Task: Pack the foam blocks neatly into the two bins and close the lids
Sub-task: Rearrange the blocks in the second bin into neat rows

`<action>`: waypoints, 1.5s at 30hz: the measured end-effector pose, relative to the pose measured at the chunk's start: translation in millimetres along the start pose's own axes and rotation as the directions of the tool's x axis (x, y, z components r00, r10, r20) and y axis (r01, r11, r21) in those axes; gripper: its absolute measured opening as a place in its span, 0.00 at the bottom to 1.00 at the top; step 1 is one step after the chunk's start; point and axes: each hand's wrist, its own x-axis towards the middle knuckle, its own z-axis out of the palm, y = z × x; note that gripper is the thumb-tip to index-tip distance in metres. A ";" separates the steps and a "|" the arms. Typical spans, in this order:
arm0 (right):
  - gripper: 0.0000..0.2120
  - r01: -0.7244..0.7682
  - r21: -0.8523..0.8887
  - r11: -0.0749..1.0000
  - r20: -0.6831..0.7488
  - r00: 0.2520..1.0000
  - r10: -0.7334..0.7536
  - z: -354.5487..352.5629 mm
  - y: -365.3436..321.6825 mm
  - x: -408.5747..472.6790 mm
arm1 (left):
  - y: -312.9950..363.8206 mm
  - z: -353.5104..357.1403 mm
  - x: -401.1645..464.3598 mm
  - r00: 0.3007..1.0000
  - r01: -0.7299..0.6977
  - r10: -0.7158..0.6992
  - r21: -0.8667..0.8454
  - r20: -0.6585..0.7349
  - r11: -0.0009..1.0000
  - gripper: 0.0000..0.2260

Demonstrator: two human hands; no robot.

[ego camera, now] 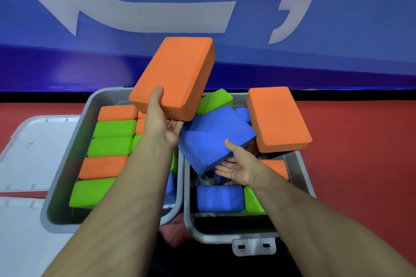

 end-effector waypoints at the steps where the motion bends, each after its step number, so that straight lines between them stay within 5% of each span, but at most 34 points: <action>1: 0.27 -0.001 -0.012 1.000 0.011 1.000 0.001 4.0 0.0 -3.6 | 2.4 0.3 -2.3 1.000 -0.004 0.004 0.000 -0.002 1.000 0.25; 8: 0.25 0.073 -0.034 0.997 0.046 0.996 -0.071 20.8 -13.8 -31.9 | 19.3 -5.1 -19.1 0.998 -0.059 0.060 -0.007 0.017 0.998 0.24; 15: 0.25 0.269 -0.175 0.947 -0.073 0.956 -0.285 7.5 -47.6 -49.8 | 10.6 -15.2 -34.2 0.998 -0.070 0.070 -0.016 0.005 0.997 0.22; 19: 0.27 0.397 -0.159 0.904 -0.226 0.876 -0.425 -14.3 -70.8 -54.4 | 0.9 -18.6 -32.3 0.995 -0.098 0.098 0.023 0.006 0.995 0.22; 26: 0.20 0.486 -0.082 0.870 -0.516 0.726 -0.455 -71.6 -87.0 -40.2 | -19.3 -20.9 -7.9 0.997 -0.019 0.025 0.078 -0.073 0.997 0.28; 31: 0.13 0.527 -0.289 0.799 -0.486 0.639 -0.597 -79.7 -84.6 -25.2 | -32.2 -19.0 1.1 0.997 0.003 0.005 0.113 -0.072 0.994 0.27; 35: 0.24 0.446 -0.416 0.793 -0.544 0.576 -0.609 -80.6 -86.8 -20.8 | -34.5 -14.9 2.1 0.999 0.036 -0.032 0.150 -0.034 0.988 0.28; 37: 0.28 0.340 -0.599 0.725 -0.589 0.426 -0.687 -77.5 -85.0 -24.3 | -33.2 -12.5 1.9 0.999 0.037 -0.033 0.174 -0.025 0.984 0.25; 40: 0.15 0.512 -0.785 0.348 -0.337 0.119 -0.934 -53.4 -79.6 -38.3 | -30.5 -9.2 0.5 0.999 0.034 -0.025 0.207 -0.046 0.978 0.26; 41: 0.11 0.573 -0.790 0.219 -0.209 0.083 -0.974 -41.1 -75.0 -42.7 | -30.0 -8.2 0.8 0.998 0.028 -0.016 0.210 -0.059 0.977 0.28; 43: 0.11 0.623 -0.778 0.075 0.025 0.151 -0.988 -19.0 -59.5 -42.9 | -28.4 -5.9 1.5 0.997 0.007 0.008 0.200 -0.074 0.980 0.30; 45: 0.13 0.553 -0.833 -0.011 0.238 0.341 -0.909 -4.6 -40.2 -32.6 | -25.8 -4.1 1.7 0.996 -0.011 0.026 0.186 -0.081 0.982 0.31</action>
